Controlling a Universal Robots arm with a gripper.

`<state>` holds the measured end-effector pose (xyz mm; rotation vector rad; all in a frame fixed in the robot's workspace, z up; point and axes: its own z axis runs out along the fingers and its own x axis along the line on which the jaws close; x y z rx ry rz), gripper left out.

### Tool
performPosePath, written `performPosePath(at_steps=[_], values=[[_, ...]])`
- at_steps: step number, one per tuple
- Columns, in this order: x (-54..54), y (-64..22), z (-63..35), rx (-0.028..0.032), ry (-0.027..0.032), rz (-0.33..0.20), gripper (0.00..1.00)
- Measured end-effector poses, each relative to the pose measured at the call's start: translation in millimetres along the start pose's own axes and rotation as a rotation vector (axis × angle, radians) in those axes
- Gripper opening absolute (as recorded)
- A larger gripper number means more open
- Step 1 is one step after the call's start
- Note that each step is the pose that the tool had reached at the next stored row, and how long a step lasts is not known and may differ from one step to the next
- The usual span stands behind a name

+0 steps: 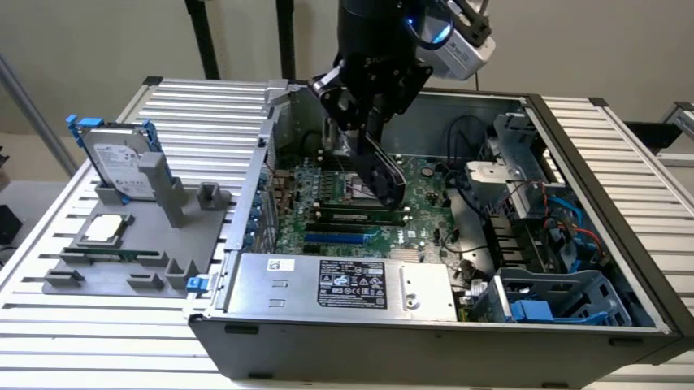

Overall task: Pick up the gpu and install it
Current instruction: 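Insert the gpu into the slot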

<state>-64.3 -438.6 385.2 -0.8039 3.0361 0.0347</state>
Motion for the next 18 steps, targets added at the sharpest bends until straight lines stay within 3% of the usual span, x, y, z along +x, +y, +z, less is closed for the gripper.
performPosePath(at_steps=[18], values=[[0.1, -0.2, 10.9, -0.0013, 0.0057, -0.328, 0.00]])
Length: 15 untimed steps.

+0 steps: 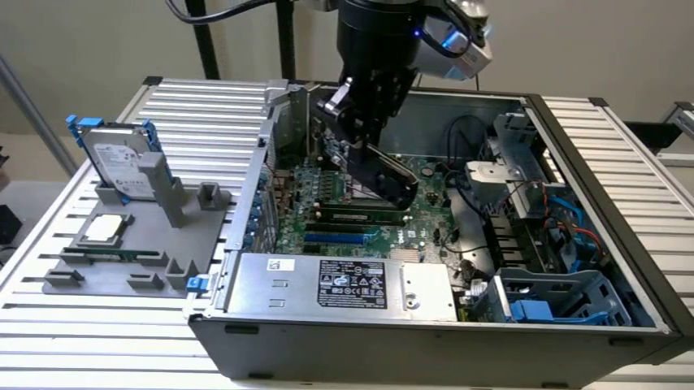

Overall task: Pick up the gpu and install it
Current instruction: 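Insert the gpu into the slot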

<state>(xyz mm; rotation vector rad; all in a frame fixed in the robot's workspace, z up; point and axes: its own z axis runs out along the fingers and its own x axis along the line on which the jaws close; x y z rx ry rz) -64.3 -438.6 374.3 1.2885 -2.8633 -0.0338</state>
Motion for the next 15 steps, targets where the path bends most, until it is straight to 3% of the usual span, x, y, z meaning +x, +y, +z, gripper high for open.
performPosePath(at_steps=[15], values=[[0.1, -0.2, 11.2, -0.0009, 0.0044, -0.273, 0.00]])
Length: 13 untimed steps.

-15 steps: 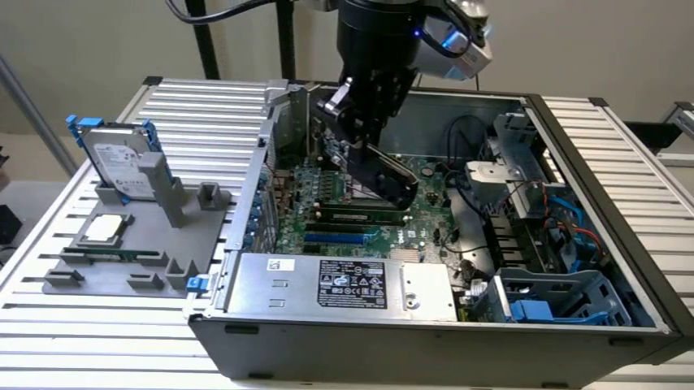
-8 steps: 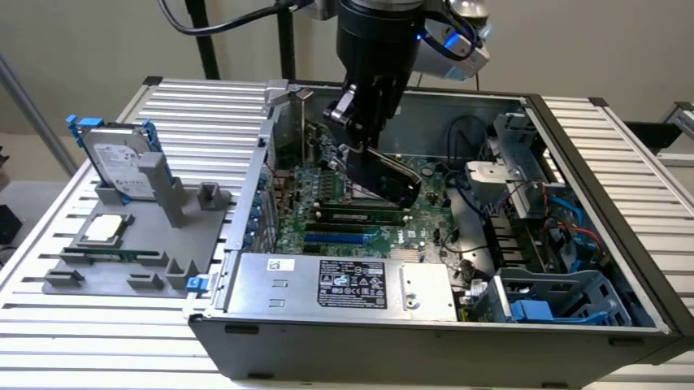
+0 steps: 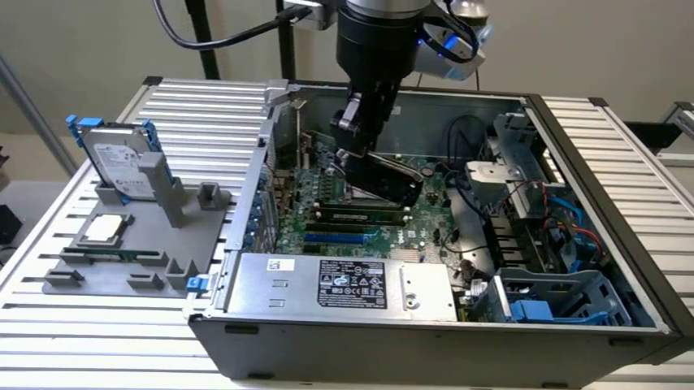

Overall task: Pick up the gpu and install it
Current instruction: 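Insert the gpu into the slot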

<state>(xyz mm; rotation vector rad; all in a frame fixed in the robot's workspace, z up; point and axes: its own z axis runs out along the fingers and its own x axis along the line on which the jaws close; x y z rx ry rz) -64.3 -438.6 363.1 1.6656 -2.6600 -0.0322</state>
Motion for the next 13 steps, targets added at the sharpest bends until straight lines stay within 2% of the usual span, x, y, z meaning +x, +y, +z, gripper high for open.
performPosePath(at_steps=[13], values=[[0.1, -0.2, 11.1, -0.0019, 0.0045, -0.236, 0.00]])
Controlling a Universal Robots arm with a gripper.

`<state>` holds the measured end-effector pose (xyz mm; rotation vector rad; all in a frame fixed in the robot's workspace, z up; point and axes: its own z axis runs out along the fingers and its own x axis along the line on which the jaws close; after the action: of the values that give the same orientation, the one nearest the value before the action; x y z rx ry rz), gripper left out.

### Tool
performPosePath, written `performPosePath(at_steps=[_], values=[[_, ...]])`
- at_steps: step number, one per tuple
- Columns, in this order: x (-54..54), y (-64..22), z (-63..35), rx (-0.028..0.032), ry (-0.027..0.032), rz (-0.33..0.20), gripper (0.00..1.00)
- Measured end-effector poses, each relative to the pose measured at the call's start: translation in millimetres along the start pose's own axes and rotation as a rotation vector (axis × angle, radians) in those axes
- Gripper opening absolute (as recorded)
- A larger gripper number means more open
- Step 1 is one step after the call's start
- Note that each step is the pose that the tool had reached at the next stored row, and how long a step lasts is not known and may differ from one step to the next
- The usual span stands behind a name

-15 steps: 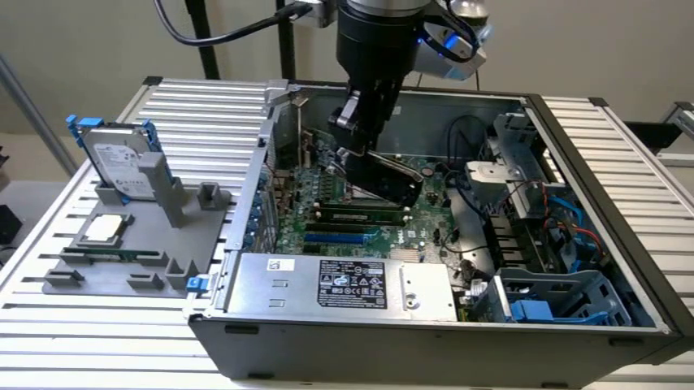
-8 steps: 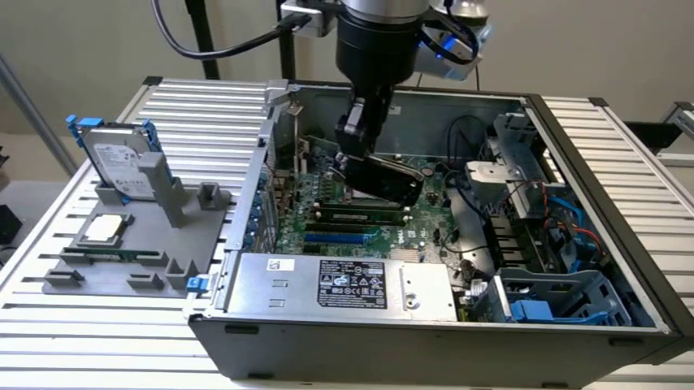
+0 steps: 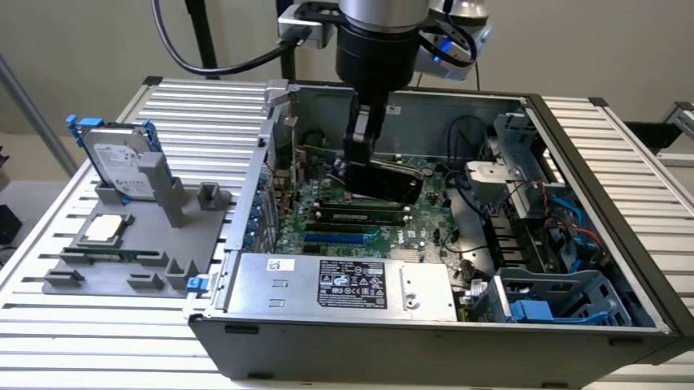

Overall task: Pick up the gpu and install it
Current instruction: 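Insert the gpu into the slot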

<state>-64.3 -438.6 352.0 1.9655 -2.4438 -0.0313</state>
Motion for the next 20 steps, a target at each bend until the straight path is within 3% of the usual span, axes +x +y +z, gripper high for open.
performPosePath(at_steps=[8, 20], values=[[0.1, -0.1, 10.6, -0.0012, 0.0025, -0.136, 0.00], [7.7, 13.4, 32.7, -0.0017, 0.0014, -0.167, 0.00]])
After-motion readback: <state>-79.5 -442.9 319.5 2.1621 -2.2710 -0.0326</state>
